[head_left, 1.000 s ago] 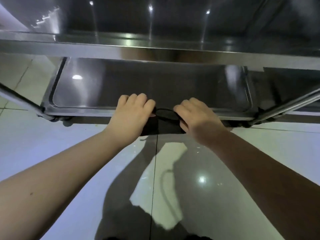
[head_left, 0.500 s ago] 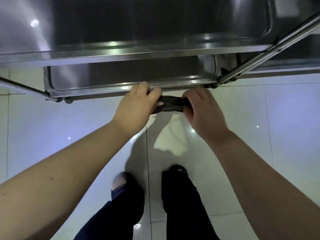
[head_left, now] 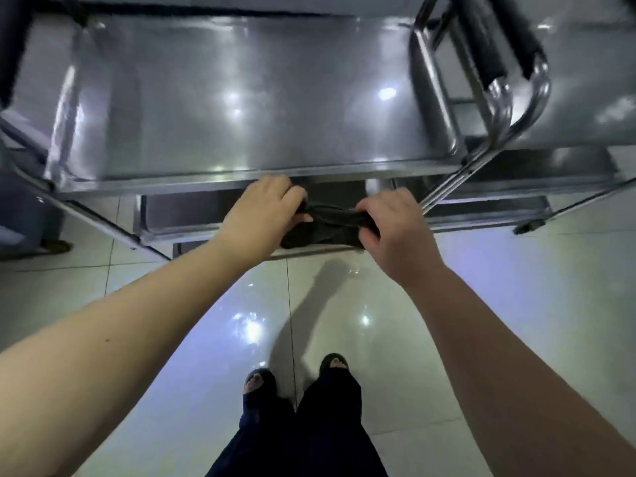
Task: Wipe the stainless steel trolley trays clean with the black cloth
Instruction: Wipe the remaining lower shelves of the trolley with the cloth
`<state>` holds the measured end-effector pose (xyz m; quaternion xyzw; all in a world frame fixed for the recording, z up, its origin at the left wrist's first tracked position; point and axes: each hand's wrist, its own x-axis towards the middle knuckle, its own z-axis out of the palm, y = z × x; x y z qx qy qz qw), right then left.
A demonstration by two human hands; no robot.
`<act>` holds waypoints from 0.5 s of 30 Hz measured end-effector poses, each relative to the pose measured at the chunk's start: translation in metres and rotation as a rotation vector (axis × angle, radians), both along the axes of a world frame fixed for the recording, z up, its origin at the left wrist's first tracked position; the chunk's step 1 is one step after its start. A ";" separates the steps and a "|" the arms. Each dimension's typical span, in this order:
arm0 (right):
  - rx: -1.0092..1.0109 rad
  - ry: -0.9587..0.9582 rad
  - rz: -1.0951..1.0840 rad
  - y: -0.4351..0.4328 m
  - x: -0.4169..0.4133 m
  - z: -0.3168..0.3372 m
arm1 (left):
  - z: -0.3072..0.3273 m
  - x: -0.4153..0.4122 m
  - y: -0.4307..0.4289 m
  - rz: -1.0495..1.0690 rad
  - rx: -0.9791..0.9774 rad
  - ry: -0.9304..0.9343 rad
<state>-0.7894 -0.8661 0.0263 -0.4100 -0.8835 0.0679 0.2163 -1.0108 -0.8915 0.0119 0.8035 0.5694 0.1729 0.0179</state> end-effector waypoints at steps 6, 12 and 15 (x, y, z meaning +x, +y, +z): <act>0.270 -0.045 -0.023 0.004 -0.010 0.170 | 0.170 -0.019 0.025 -0.046 0.327 0.093; 0.511 -0.098 -0.113 0.024 -0.007 0.305 | 0.305 -0.014 0.053 -0.004 0.601 0.091; 0.585 -0.136 -0.172 0.032 0.008 0.354 | 0.351 0.004 0.069 -0.010 0.629 0.040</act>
